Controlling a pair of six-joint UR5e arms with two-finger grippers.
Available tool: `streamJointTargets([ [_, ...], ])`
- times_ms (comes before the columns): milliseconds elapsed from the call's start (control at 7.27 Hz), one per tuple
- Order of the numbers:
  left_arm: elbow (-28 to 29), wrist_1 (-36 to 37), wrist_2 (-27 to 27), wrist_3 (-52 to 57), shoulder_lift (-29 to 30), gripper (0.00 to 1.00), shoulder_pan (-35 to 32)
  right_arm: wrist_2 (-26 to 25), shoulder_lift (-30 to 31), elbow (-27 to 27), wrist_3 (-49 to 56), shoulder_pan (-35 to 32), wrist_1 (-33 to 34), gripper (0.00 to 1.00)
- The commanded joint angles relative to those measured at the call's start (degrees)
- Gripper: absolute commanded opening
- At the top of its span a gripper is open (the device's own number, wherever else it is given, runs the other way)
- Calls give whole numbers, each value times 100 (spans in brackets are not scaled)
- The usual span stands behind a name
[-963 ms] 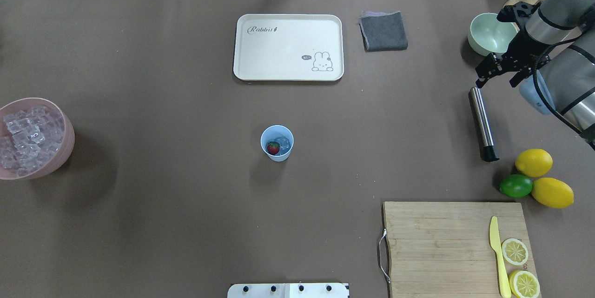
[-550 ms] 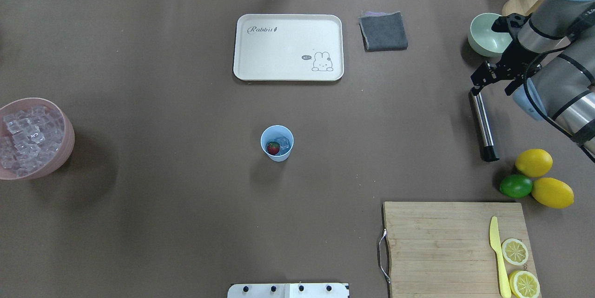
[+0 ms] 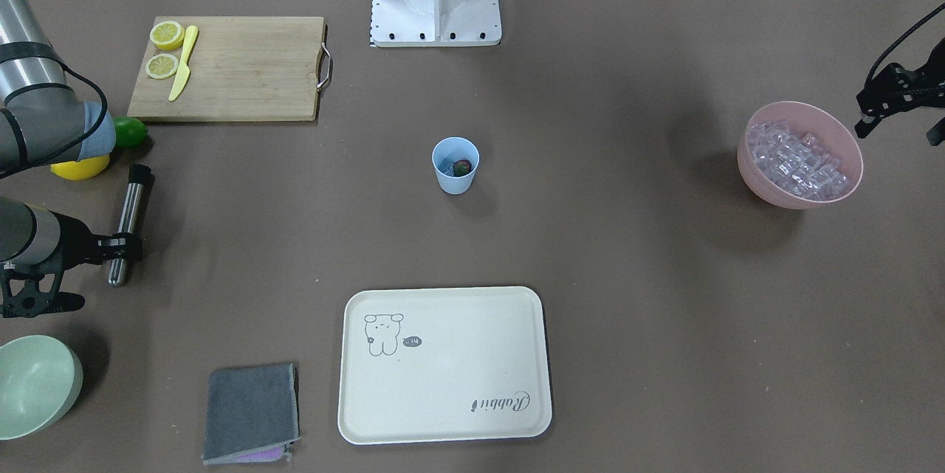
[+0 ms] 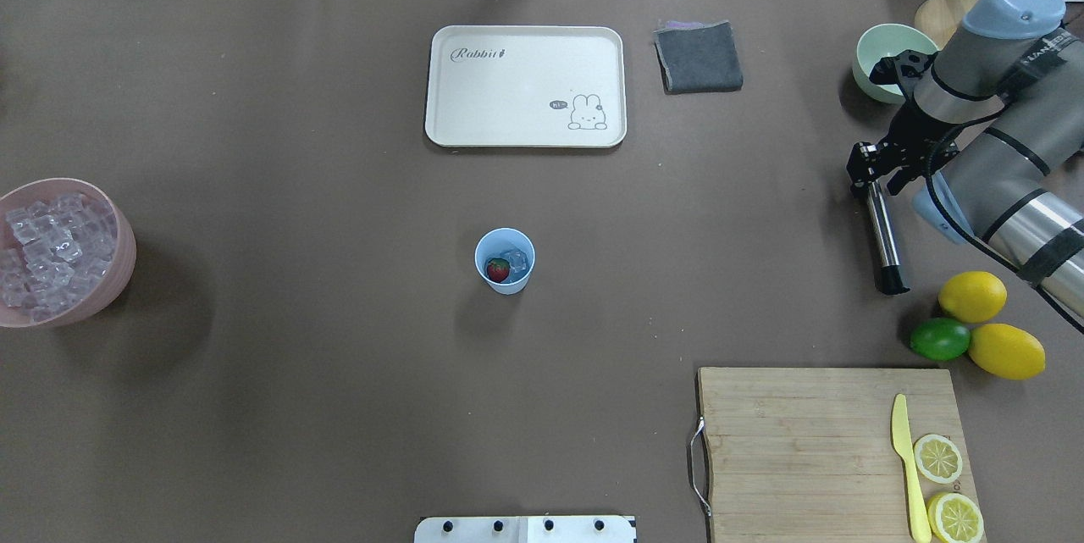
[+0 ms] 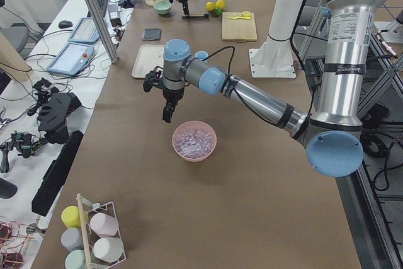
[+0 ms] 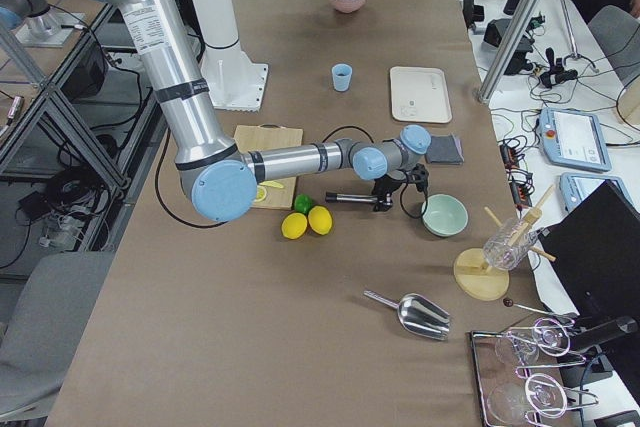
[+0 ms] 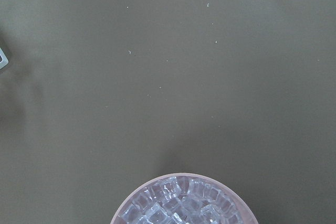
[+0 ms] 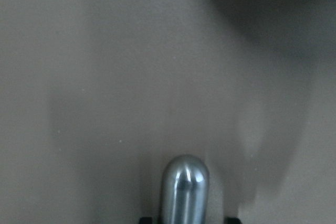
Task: Mash ice and strawberries in cup
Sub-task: 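Grasp the metal muddler rod upright with the right gripper, then carry the muddler with the right gripper and lower it into the cup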
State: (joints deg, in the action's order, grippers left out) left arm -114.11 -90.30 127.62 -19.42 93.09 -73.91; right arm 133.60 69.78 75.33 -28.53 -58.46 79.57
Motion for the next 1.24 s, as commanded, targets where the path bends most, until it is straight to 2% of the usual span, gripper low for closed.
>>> streamJointTargets([
  [0,-15,4,0,0,-1,97,0,122,-26,8,32,1,-3,0],
  [138,-15,4,0,0,-1,97,0,366,-69,69,32,-112,-11,0],
  [275,-15,-5,0,0,-1,97,0,630,-70,539,-29,-444,50,0],
  [413,-33,-5,9,0,-1,97,0,641,69,1362,-360,-491,94,0],
  [550,-59,-5,17,0,-1,97,0,328,97,2136,-947,-447,77,0],
  [825,-33,-5,52,9,7,97,9,-645,-42,3378,-1652,339,33,0],
  [963,-50,-5,70,9,7,97,9,-1199,-365,3626,-2230,770,-72,0],
  [1100,-59,-5,79,9,7,97,9,-2153,-534,3899,-2688,1410,-612,0],
])
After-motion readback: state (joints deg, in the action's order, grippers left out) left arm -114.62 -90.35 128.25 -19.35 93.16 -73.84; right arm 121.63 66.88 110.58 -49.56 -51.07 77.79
